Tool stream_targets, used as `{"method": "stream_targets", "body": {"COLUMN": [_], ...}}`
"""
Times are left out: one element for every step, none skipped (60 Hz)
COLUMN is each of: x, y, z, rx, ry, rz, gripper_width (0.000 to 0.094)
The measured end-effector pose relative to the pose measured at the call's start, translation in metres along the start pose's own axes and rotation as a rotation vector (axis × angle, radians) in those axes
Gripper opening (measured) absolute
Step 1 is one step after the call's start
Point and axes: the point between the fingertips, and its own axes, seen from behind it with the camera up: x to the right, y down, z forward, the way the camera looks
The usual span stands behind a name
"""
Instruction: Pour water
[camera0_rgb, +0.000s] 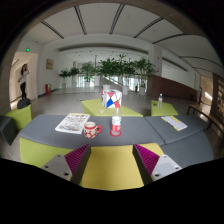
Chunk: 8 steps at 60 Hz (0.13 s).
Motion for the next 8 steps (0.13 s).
{"method": "stream_targets", "body": {"x": [-0.0002,-0.0004,-0.0004,-0.0005,0.0000,-0.0005,-0.0013,-0.0025], "y": [0.0005,0.0010,0.0017,0.0020,0.0027,0.0027,0.0028,0.0031], "z": [-0.0019,-0.0036,-0.0054,-0.0070,-0.0043,-0.0061,-0.0077,-0.0091], "rx": [0.001,0.002,0.002,0.002,0.004,0.007,0.008,0.008], "ry": [0.000,0.000,0.002,0.005,0.007,0.008,0.007,0.004], "rz": [0.000,-0.001,-0.004,-0.007,-0.010,-0.015,-0.019,-0.021], "gripper_width": [0.0855,0.0858,0.0857,0.0852,0.0853,0.0856,0.0858,0.0855]}}
